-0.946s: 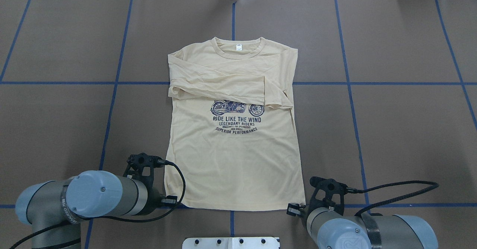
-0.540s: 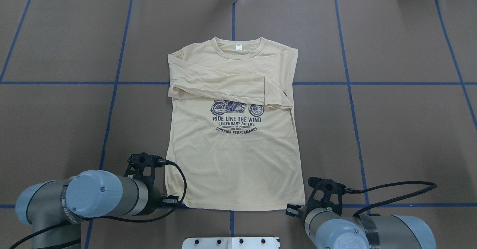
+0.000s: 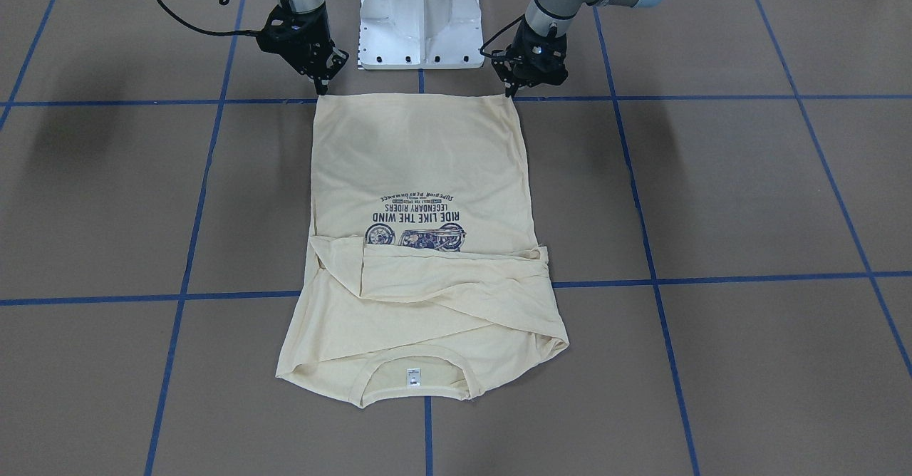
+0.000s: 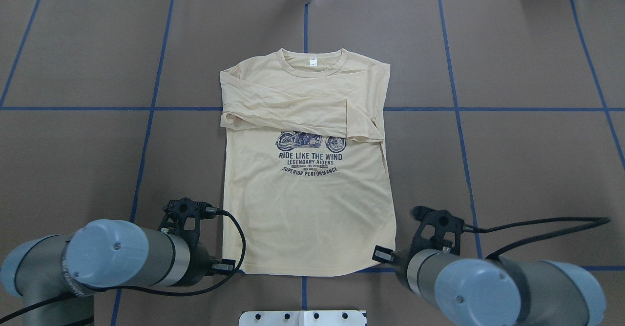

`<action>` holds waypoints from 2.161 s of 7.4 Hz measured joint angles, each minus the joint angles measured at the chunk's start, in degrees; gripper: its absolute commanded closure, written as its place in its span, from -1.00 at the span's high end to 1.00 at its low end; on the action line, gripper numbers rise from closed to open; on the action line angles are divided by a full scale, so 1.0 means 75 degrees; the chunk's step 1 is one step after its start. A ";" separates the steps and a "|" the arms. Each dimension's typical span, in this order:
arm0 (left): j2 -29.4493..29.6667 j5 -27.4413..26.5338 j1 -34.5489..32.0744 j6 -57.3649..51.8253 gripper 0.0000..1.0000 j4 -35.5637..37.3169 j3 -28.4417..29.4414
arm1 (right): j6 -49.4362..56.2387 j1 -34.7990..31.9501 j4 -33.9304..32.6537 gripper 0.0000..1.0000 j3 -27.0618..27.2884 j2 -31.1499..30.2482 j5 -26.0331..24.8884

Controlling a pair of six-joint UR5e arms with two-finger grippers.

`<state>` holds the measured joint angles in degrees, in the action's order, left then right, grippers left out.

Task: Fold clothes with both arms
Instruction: 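Lift the hem with both grippers and fold it over toward the collar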

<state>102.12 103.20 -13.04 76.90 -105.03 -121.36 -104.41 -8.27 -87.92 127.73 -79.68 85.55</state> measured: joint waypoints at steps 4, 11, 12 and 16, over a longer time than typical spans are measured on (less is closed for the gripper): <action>0.0087 0.1344 -0.0369 -0.0068 -1.00 0.2351 -0.2777 | 0.0000 -0.0690 -0.1982 -1.00 0.2664 0.0013 0.1770; 0.1436 0.0517 -0.2508 -0.1955 -1.00 0.2694 -0.0244 | 0.0904 -0.2547 -0.0918 -1.00 -0.0855 0.2222 0.1536; 0.1502 0.0490 -0.2769 -0.2074 -1.00 0.2694 -0.0172 | 0.0947 -0.2900 -0.0504 -1.00 -0.1027 0.2271 0.1505; 0.2016 0.0181 -0.3153 -0.2243 -1.00 0.2517 0.0770 | 0.1061 -0.3762 0.0526 -1.00 -0.2796 0.3031 0.1485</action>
<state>117.24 104.56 -36.68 60.08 -86.15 -115.58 -96.45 -36.49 -83.98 106.77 -56.94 96.69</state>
